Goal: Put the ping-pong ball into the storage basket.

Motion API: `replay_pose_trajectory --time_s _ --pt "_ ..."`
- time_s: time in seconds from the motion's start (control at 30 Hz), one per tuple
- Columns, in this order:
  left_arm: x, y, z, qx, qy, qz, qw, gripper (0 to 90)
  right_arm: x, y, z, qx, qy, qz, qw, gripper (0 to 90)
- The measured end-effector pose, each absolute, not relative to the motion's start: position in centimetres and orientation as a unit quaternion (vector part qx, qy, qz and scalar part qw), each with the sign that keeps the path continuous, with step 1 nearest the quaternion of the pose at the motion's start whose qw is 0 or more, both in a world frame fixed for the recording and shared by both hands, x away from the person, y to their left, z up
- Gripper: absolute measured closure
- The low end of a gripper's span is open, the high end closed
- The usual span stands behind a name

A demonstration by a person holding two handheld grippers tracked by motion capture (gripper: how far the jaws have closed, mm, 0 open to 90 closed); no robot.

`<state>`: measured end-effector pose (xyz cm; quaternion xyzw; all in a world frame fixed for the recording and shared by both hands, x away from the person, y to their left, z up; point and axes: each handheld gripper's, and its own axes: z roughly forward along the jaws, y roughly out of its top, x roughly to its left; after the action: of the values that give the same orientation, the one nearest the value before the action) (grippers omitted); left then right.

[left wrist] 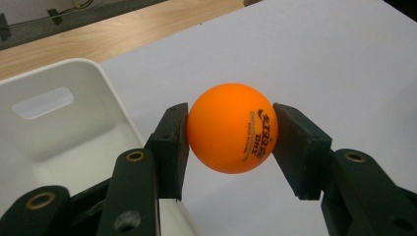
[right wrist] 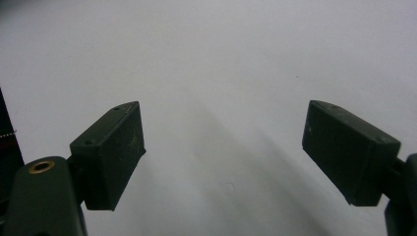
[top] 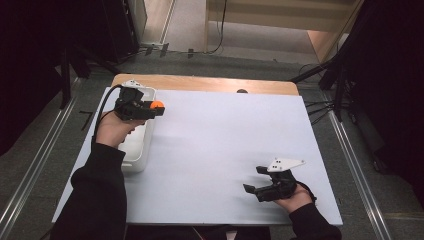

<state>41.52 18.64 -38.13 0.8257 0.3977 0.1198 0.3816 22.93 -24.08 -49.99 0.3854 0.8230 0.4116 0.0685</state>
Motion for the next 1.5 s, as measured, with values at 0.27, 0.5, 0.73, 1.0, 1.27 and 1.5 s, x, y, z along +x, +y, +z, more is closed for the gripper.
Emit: replay_pose_trajectory --time_s 0.27,0.5,0.73,1.0,1.27,1.5 --pt "41.7 19.3 -38.2 0.821 0.409 0.131 0.375 50.9 22.9 -24.1 -50.0 0.387 0.823 0.410 0.068 14.6" --pt "41.8 19.9 -38.2 0.817 0.416 0.132 0.377 50.8 22.9 -24.0 -50.0 0.387 0.824 0.409 0.069 14.6" --pt "41.9 21.0 -37.9 0.807 0.428 0.135 0.384 50.8 22.9 -24.1 -50.0 0.386 0.824 0.409 0.069 14.6" --pt "42.1 21.8 -38.0 0.799 0.442 0.146 0.380 50.8 22.9 -24.0 -50.0 0.386 0.825 0.408 0.068 14.6" --pt "42.3 22.4 -38.3 0.797 0.453 0.157 0.369 50.8 22.9 -24.0 -50.0 0.386 0.825 0.408 0.068 14.6" --pt "42.6 22.4 -38.8 0.794 0.462 0.160 0.362 50.8 23.0 -24.0 -50.1 0.385 0.825 0.408 0.067 14.6"
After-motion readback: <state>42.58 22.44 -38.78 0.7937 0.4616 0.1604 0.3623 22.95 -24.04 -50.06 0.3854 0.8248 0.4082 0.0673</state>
